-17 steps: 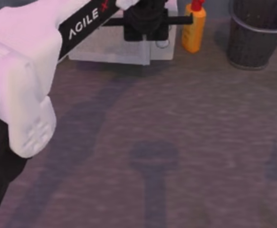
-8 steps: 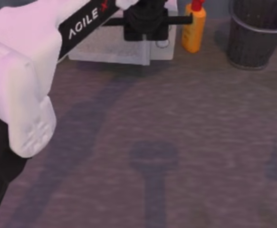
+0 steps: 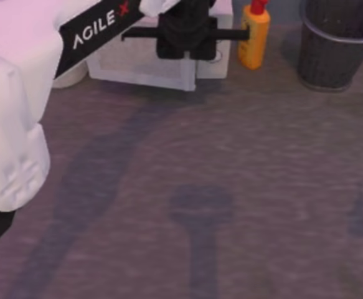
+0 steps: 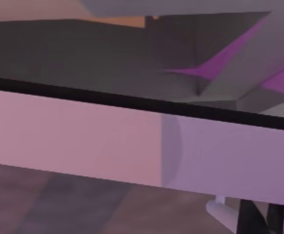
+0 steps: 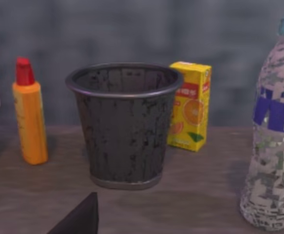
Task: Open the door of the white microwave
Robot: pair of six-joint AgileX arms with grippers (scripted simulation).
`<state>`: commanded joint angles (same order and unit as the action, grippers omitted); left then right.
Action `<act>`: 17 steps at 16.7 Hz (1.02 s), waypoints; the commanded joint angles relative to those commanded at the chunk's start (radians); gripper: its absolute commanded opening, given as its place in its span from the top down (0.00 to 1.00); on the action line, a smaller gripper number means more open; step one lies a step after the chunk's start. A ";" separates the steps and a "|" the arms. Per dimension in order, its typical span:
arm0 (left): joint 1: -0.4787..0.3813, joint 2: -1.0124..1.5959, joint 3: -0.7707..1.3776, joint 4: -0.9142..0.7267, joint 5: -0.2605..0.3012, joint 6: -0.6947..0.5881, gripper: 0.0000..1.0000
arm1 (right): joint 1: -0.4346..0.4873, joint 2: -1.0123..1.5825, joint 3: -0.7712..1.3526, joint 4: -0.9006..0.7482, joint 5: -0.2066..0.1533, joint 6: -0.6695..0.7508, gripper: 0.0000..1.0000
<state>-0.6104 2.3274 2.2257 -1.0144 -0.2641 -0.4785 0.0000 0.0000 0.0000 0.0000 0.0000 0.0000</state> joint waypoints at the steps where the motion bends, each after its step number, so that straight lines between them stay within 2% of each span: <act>1: 0.001 -0.019 -0.030 0.018 0.006 0.012 1.00 | 0.000 0.000 0.000 0.000 0.000 0.000 0.00; 17: 0.003 -0.040 -0.059 0.037 0.014 0.023 1.00 | 0.000 0.000 0.000 0.000 0.000 0.000 0.00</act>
<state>-0.6069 2.2878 2.1669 -0.9774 -0.2502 -0.4550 0.0000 0.0000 0.0000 0.0000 0.0000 0.0000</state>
